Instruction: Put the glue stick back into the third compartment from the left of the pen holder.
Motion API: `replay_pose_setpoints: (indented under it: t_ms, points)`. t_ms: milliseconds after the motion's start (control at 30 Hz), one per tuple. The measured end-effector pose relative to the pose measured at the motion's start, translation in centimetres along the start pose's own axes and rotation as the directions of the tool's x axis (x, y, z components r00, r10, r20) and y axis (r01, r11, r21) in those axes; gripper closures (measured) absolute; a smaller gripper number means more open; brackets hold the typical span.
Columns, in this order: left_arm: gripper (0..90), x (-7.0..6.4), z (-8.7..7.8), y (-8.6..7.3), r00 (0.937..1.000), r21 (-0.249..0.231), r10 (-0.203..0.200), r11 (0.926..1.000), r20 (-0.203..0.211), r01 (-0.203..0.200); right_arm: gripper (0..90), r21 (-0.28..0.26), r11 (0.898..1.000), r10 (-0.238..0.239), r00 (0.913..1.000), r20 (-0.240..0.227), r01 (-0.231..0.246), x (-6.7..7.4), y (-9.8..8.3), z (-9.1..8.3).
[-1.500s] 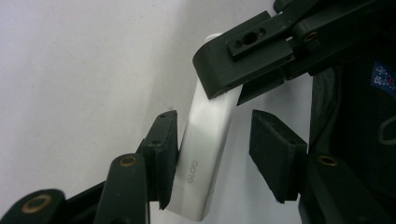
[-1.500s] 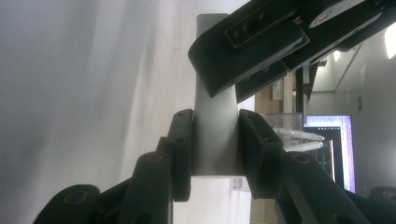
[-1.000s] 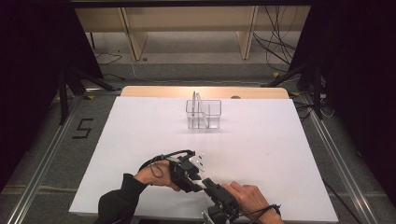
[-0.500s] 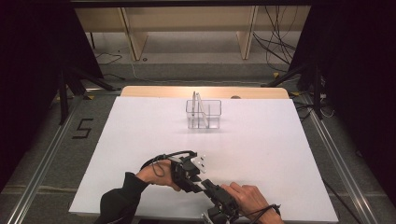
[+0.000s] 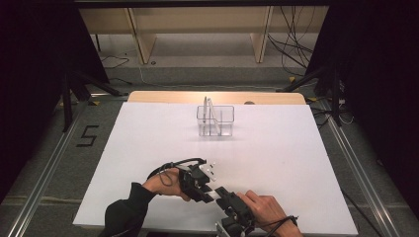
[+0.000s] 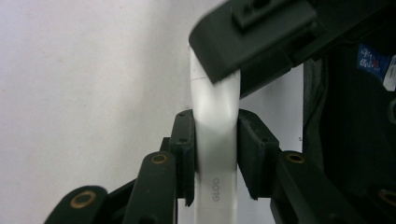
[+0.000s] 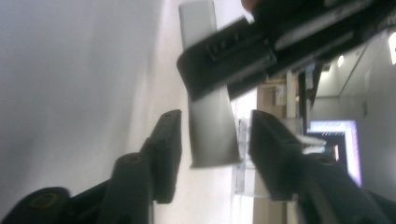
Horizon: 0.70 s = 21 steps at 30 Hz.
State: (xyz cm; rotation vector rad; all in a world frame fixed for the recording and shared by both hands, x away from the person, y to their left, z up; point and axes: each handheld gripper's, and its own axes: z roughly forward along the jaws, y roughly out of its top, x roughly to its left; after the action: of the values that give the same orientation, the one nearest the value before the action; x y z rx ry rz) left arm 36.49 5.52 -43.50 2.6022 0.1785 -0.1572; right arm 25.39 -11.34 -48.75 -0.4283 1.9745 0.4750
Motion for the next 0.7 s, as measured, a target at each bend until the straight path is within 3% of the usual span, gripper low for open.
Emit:
replay_pose_setpoints:
  t_ms: [167, 267, 367, 433, 500, 633, 667, 700]
  points:
    - [69.2, 0.3, -0.7, -0.2, 0.9987, -0.034, -0.028, 0.9991, -0.042, 0.027, 46.7, -0.010, 0.994, 0.104, 0.9945, 0.011, -0.104, -0.6, -0.5, -0.3]
    - [69.2, 0.6, -0.9, -0.4, 0.9966, -0.053, -0.056, 0.9972, -0.061, 0.052, 44.0, -0.020, 0.982, 0.188, 0.9822, 0.001, -0.188, -1.2, -0.8, -0.4]
    - [69.2, 0.9, -1.2, -0.5, 0.9930, -0.080, -0.081, 0.9940, -0.086, 0.074, 41.7, -0.019, 0.964, 0.264, 0.9644, 0.001, -0.264, -1.7, -1.3, -0.5]
    - [69.2, 1.1, -1.4, -0.6, 0.9881, -0.112, -0.110, 0.9888, -0.108, 0.098, 40.2, -0.015, 0.932, 0.363, 0.9320, 0.003, -0.362, -2.1, -1.8, -0.7]
    - [69.2, 1.5, -1.7, -0.7, 0.9829, -0.137, -0.134, 0.9837, -0.126, 0.117, 39.5, -0.015, 0.904, 0.428, 0.9035, 0.010, -0.428, -2.5, -2.2, -0.8]
    - [69.2, 2.0, -2.2, -0.9, 0.9678, -0.204, -0.195, 0.9657, -0.160, 0.161, 37.7, 0.000, 0.849, 0.529, 0.8487, 0.005, -0.529, -3.0, -3.3, -1.2]
    - [69.2, 2.1, -2.3, -0.9, 0.9623, -0.223, -0.213, 0.9593, -0.170, 0.173, 37.2, -0.002, 0.836, 0.548, 0.8362, 0.003, -0.548, -3.2, -3.6, -1.3]
    - [69.2, 2.3, -2.5, -0.9, 0.9563, -0.245, -0.232, 0.9516, -0.178, 0.186, 36.6, -0.003, 0.818, 0.575, 0.8182, 0.002, -0.575, -3.2, -3.8, -1.4]
